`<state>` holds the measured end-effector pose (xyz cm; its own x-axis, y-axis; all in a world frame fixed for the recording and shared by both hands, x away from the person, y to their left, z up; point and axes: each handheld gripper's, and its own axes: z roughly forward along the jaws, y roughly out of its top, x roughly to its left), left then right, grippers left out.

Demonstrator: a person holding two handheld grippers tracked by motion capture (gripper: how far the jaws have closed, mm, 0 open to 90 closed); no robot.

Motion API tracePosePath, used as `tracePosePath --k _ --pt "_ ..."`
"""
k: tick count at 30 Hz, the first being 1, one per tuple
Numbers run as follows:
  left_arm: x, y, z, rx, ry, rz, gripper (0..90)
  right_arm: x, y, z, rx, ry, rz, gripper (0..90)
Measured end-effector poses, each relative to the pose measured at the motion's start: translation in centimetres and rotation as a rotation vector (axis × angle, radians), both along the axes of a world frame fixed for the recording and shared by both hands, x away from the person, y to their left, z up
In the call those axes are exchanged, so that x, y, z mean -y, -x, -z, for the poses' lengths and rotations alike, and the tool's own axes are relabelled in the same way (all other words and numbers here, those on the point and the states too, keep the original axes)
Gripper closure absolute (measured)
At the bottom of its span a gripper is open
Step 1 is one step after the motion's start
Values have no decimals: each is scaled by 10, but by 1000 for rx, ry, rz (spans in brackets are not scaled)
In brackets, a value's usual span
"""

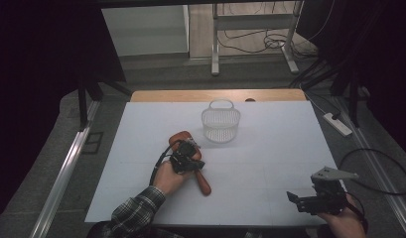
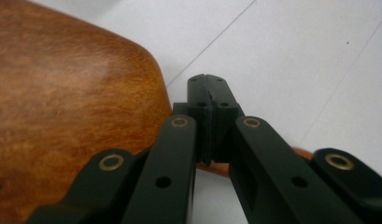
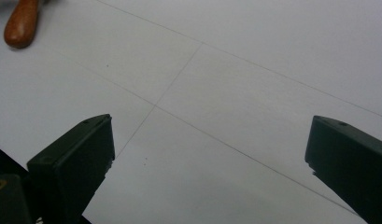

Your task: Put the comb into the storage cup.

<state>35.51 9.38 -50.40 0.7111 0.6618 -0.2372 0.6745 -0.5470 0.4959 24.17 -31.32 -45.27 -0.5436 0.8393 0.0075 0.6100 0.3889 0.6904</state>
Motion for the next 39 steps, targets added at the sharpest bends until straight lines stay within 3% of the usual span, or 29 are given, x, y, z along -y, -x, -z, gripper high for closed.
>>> tracePosePath --k 7,17,23,29,36,39 --pt "-6 7 0 -15 -9 -4 888 0 0 0 -1 1 -2 13" --pt "-13 17 1 -18 -58 -7 888 -1 0 0 1 4 -7 14" --pt "-27 22 0 -26 -59 -27 888 0 0 0 1 3 -7 14" --pt "-39 26 -1 -15 -86 -46 888 -1 0 0 3 4 -8 17" --pt "-54 28 0 -27 -78 -69 887 -1 0 0 1 4 -5 17" --pt "-59 29 0 -22 -99 -76 887 -1 0 0 0 2 -2 17"
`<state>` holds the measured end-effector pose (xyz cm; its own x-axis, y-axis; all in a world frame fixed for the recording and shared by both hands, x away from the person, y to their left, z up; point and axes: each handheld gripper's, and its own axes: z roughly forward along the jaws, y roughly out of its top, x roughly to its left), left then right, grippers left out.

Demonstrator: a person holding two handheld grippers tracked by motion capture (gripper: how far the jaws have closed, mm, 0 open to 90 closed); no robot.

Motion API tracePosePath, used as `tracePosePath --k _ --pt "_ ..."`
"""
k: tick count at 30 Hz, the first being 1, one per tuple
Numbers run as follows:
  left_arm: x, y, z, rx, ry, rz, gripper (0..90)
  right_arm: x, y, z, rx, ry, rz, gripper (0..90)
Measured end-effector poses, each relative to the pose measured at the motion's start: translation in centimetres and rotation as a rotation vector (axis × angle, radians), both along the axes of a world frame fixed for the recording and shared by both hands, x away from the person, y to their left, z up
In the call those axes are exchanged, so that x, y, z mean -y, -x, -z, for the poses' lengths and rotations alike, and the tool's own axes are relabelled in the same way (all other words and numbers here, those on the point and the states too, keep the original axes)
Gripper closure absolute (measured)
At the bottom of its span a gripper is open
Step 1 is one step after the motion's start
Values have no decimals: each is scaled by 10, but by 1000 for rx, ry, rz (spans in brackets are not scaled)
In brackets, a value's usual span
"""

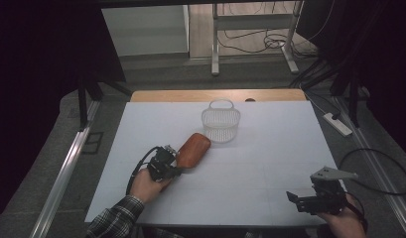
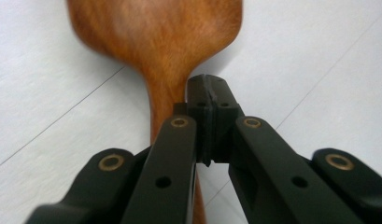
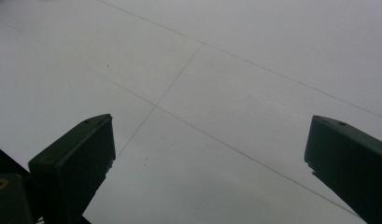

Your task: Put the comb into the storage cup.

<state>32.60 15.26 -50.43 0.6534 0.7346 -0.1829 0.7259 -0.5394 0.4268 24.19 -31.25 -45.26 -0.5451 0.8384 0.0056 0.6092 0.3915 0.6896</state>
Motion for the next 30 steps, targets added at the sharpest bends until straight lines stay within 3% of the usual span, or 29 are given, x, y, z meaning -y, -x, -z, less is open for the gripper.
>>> tracePosePath --k 6,11,14,17,23,28,29,30 --pt "-4 1 0 -4 8 -3 887 0 0 0 -2 0 0 17" --pt "-4 7 -5 23 17 3 874 0 0 0 0 -1 1 17" --pt "-9 15 -15 50 60 -8 830 0 -1 0 -5 -2 -1 17" --pt "-13 19 -17 54 68 -18 792 0 -1 0 -4 -2 -3 18" --pt "-20 19 -19 56 76 -59 640 0 -1 0 -3 -1 -7 18" --pt "-22 15 -21 83 71 -84 516 -1 -2 0 -6 -1 -7 18" --pt "-22 15 -22 90 68 -85 477 0 -2 0 -6 -1 -7 18" --pt "-22 13 -22 96 55 -82 384 0 -2 0 -6 -2 -7 17"
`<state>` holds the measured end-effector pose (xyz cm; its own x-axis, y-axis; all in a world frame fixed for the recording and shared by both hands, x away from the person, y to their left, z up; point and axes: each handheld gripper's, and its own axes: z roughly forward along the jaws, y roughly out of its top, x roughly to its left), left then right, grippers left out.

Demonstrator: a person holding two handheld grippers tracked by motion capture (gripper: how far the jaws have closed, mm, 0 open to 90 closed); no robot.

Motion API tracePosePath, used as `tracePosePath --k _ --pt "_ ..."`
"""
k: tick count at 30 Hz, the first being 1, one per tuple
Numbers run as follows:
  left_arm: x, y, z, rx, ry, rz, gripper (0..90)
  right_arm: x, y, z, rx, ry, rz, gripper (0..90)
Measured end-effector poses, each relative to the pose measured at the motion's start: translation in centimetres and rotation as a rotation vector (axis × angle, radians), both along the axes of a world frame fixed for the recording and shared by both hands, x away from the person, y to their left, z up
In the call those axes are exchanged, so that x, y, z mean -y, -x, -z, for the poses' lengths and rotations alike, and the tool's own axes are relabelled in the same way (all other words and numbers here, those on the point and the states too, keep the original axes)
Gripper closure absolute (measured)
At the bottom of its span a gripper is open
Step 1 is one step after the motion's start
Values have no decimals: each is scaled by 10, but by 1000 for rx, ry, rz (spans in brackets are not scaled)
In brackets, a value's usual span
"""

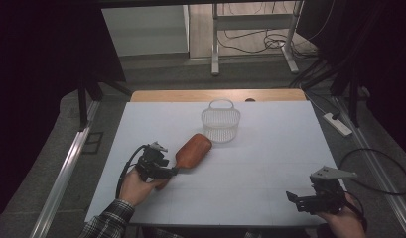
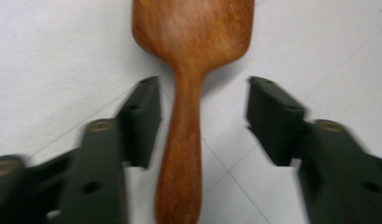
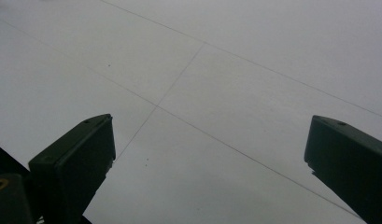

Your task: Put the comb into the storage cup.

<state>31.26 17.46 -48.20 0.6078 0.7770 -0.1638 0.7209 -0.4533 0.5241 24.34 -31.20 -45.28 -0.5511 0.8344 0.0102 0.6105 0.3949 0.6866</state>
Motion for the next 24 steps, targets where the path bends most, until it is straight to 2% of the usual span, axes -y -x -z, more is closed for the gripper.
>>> tracePosePath --k 2,3,7,13,17,20,21,22,24 --pt "-1 -2 0 -1 -1 -7 352 0 0 0 0 0 -1 18" --pt "-2 -4 0 -11 4 -4 283 0 0 0 -2 0 0 17" --pt "-4 -8 3 -37 24 2 174 0 0 0 -3 -1 0 17" --pt "-4 -12 5 -46 33 -2 49 0 -1 0 -8 0 1 16" --pt "-2 -14 8 -25 44 20 5 0 -1 0 -9 0 1 16" --pt "-2 -15 10 -19 56 32 5 0 -1 0 -9 -2 2 15" --pt "-2 -16 13 -31 85 29 2 0 -1 0 -9 -2 2 15" --pt "-2 -17 15 -32 89 30 0 0 -1 0 -9 -2 2 15" --pt "-1 -18 18 -26 78 37 0 0 -1 0 -9 -1 1 15"
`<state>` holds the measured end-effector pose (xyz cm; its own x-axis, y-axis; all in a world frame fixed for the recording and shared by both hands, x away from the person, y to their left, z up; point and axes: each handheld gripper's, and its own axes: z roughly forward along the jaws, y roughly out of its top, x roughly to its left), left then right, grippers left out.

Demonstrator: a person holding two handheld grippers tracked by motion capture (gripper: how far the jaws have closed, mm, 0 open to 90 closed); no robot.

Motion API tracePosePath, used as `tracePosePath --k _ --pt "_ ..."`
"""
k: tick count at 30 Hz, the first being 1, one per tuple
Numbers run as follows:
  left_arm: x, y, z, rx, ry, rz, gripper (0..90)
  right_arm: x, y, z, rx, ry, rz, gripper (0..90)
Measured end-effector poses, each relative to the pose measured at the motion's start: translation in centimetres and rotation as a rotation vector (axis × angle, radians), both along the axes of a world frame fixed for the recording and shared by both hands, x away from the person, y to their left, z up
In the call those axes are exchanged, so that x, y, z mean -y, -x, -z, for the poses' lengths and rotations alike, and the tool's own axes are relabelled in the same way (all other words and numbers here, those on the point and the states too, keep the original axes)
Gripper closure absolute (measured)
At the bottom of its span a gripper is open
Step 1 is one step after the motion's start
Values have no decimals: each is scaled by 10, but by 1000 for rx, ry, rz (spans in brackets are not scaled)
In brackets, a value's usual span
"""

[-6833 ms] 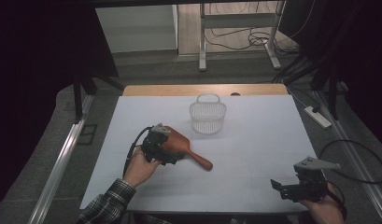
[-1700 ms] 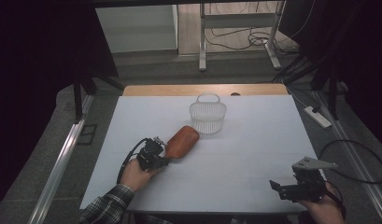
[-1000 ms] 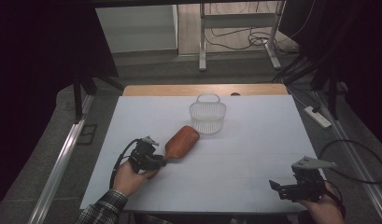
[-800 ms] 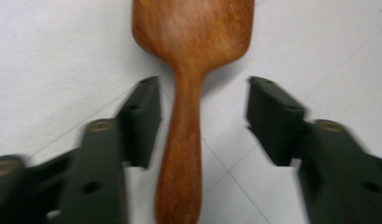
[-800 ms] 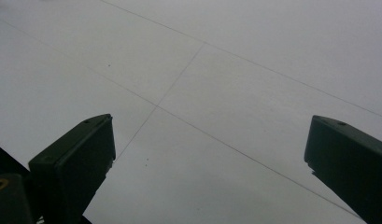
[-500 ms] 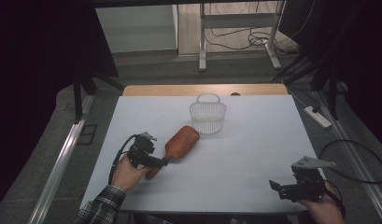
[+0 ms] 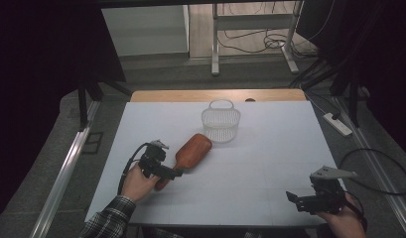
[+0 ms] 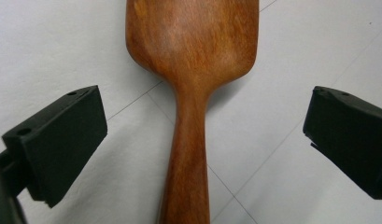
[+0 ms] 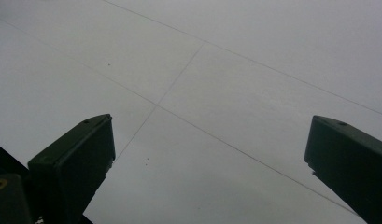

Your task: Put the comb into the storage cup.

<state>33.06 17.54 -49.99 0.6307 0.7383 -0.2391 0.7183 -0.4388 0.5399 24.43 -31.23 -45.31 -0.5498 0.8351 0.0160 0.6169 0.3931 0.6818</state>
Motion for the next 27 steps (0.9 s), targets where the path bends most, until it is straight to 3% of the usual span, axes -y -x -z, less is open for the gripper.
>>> tracePosePath --k 3,11,15,18,21,24,27 --pt "3 -1 4 4 -36 19 0 0 0 0 -1 0 0 15" --pt "10 0 8 7 -83 30 0 0 0 0 0 0 0 15" --pt "14 -1 13 -24 -114 39 0 0 0 0 0 2 -1 15" --pt "16 -2 14 -31 -123 32 0 0 0 0 1 2 0 15" --pt "17 -2 14 -33 -161 21 0 0 0 0 2 1 -1 15" --pt "16 -2 14 -57 -147 32 0 0 0 0 3 1 -1 15" --pt "16 -2 14 -56 -168 30 2 0 0 0 3 3 -2 15"
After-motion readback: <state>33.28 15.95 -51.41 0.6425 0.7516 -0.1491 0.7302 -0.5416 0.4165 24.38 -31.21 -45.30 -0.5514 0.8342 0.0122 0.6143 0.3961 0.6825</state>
